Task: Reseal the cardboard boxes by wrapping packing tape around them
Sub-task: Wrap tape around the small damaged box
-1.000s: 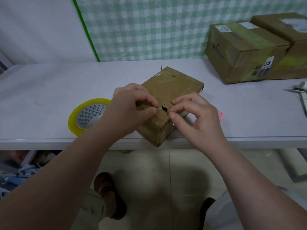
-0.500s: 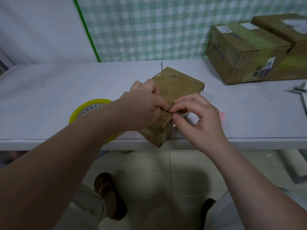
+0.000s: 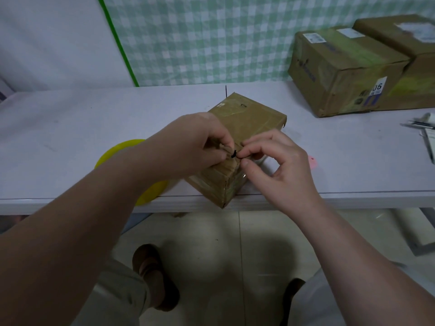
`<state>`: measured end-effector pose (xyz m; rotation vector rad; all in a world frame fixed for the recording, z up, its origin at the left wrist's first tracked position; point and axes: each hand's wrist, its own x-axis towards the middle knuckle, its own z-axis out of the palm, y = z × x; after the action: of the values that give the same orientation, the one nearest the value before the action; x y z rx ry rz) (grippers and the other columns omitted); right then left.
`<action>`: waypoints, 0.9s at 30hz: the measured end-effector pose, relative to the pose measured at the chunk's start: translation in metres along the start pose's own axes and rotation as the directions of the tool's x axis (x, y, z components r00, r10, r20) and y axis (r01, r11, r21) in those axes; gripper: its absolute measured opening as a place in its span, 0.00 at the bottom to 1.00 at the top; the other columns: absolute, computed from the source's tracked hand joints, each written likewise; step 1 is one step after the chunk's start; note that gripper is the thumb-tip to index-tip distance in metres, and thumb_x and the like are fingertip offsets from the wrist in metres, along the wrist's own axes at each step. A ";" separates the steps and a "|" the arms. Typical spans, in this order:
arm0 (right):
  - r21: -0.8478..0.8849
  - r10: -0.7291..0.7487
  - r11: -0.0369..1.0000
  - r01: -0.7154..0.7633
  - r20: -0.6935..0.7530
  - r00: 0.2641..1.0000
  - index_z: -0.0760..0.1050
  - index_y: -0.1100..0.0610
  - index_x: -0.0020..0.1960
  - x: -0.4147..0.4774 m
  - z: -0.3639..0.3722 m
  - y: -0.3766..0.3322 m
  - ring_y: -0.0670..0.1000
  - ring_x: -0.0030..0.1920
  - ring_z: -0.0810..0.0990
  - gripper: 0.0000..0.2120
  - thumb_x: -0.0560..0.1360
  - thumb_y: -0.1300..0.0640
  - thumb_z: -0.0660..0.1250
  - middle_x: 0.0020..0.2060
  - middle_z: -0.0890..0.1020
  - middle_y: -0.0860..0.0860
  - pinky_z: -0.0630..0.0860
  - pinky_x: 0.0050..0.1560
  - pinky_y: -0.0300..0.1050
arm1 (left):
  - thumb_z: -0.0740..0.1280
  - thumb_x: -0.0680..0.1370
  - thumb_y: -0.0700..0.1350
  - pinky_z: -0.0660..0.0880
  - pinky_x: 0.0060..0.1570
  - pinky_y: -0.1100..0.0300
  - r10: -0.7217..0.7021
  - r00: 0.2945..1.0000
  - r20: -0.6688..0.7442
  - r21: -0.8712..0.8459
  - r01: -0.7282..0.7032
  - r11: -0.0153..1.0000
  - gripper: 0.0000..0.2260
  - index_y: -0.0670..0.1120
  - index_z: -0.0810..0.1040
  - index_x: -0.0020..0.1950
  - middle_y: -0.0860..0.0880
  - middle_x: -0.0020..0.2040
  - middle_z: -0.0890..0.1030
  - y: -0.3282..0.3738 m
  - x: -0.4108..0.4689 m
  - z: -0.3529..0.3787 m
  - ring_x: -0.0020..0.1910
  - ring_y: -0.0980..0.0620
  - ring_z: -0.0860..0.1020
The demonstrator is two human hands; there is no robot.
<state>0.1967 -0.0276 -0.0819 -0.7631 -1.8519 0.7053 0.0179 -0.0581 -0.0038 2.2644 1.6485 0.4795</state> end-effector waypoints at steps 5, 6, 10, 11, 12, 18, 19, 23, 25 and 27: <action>0.025 0.006 1.000 -0.005 -0.016 1.000 0.80 0.51 0.43 0.001 0.000 -0.001 0.43 0.44 0.77 0.09 0.69 0.64 0.70 0.43 0.79 0.48 0.72 0.47 0.33 | 0.71 0.72 0.40 0.66 0.42 0.71 -0.041 0.997 -0.063 -0.032 0.039 0.999 0.07 0.51 0.82 0.45 0.57 0.41 0.75 0.003 0.003 0.009 0.41 0.61 0.73; 0.029 0.009 1.000 -0.008 -0.019 1.000 0.80 0.51 0.42 0.001 0.000 0.000 0.43 0.44 0.77 0.08 0.68 0.64 0.70 0.43 0.79 0.48 0.72 0.47 0.33 | 0.71 0.72 0.39 0.68 0.42 0.70 -0.056 0.996 -0.074 -0.054 0.052 0.997 0.06 0.50 0.82 0.44 0.56 0.41 0.76 0.003 0.003 0.010 0.41 0.59 0.74; 0.040 0.032 0.999 -0.031 -0.030 0.999 0.80 0.52 0.41 0.000 0.001 -0.001 0.43 0.43 0.78 0.07 0.68 0.63 0.70 0.43 0.79 0.49 0.73 0.47 0.34 | 0.73 0.71 0.40 0.68 0.43 0.70 -0.096 0.987 -0.128 -0.116 0.082 0.990 0.05 0.51 0.83 0.42 0.57 0.39 0.77 0.002 0.004 0.014 0.41 0.59 0.76; 0.042 0.039 0.998 -0.038 -0.031 0.999 0.80 0.53 0.41 0.000 0.001 -0.001 0.44 0.43 0.78 0.06 0.68 0.63 0.70 0.43 0.79 0.50 0.74 0.47 0.35 | 0.73 0.70 0.41 0.68 0.42 0.71 -0.093 0.985 -0.144 -0.104 0.078 0.991 0.05 0.51 0.82 0.41 0.58 0.38 0.77 0.002 0.005 0.015 0.40 0.59 0.75; 0.044 0.047 0.998 -0.046 -0.030 0.998 0.80 0.53 0.41 0.000 0.002 -0.002 0.44 0.43 0.78 0.05 0.68 0.62 0.71 0.43 0.79 0.50 0.74 0.47 0.35 | 0.73 0.70 0.40 0.67 0.41 0.72 -0.091 0.984 -0.155 -0.105 0.075 0.992 0.05 0.50 0.83 0.41 0.57 0.36 0.77 0.001 0.004 0.017 0.38 0.58 0.75; 0.053 0.093 0.994 -0.092 -0.027 0.995 0.81 0.52 0.38 -0.001 0.002 -0.003 0.39 0.43 0.77 0.04 0.68 0.61 0.70 0.44 0.79 0.50 0.71 0.48 0.30 | 0.72 0.71 0.42 0.68 0.42 0.66 -0.121 0.973 -0.194 -0.132 0.097 0.987 0.08 0.56 0.80 0.37 0.56 0.32 0.78 0.001 0.004 0.025 0.34 0.59 0.73; 0.055 0.100 0.994 -0.098 -0.030 0.995 0.80 0.52 0.38 0.000 0.002 -0.003 0.39 0.43 0.77 0.04 0.68 0.60 0.70 0.43 0.79 0.50 0.71 0.48 0.30 | 0.72 0.71 0.43 0.70 0.45 0.60 -0.125 0.970 -0.207 -0.127 0.101 0.987 0.09 0.58 0.78 0.36 0.57 0.31 0.77 0.001 0.005 0.027 0.36 0.59 0.73; 0.061 0.114 0.992 -0.110 -0.064 0.991 0.80 0.53 0.37 0.001 0.003 -0.001 0.40 0.42 0.78 0.03 0.68 0.60 0.70 0.43 0.80 0.51 0.72 0.47 0.33 | 0.70 0.72 0.46 0.72 0.53 0.45 -0.147 0.948 -0.282 -0.115 0.119 0.986 0.09 0.60 0.76 0.35 0.60 0.32 0.76 0.010 0.006 0.035 0.44 0.50 0.74; 0.060 0.111 0.993 -0.106 -0.084 0.990 0.80 0.54 0.39 0.002 0.003 0.000 0.42 0.41 0.78 0.04 0.67 0.62 0.70 0.41 0.80 0.51 0.74 0.45 0.37 | 0.69 0.71 0.46 0.71 0.54 0.49 -0.131 0.928 -0.350 -0.096 0.104 0.990 0.07 0.59 0.78 0.40 0.62 0.33 0.75 0.013 0.005 0.038 0.44 0.51 0.75; 0.055 0.117 0.992 -0.112 -0.101 0.988 0.79 0.53 0.41 0.002 0.004 -0.001 0.46 0.39 0.78 0.06 0.67 0.63 0.69 0.40 0.79 0.50 0.76 0.44 0.41 | 0.71 0.71 0.42 0.72 0.49 0.56 -0.093 0.899 -0.429 -0.052 0.078 0.996 0.06 0.51 0.81 0.46 0.62 0.34 0.75 0.010 0.002 0.037 0.42 0.53 0.77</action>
<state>0.1922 -0.0270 -0.0810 -0.8637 -1.7017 0.7668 0.0433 -0.0607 -0.0328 2.1545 1.9117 1.0409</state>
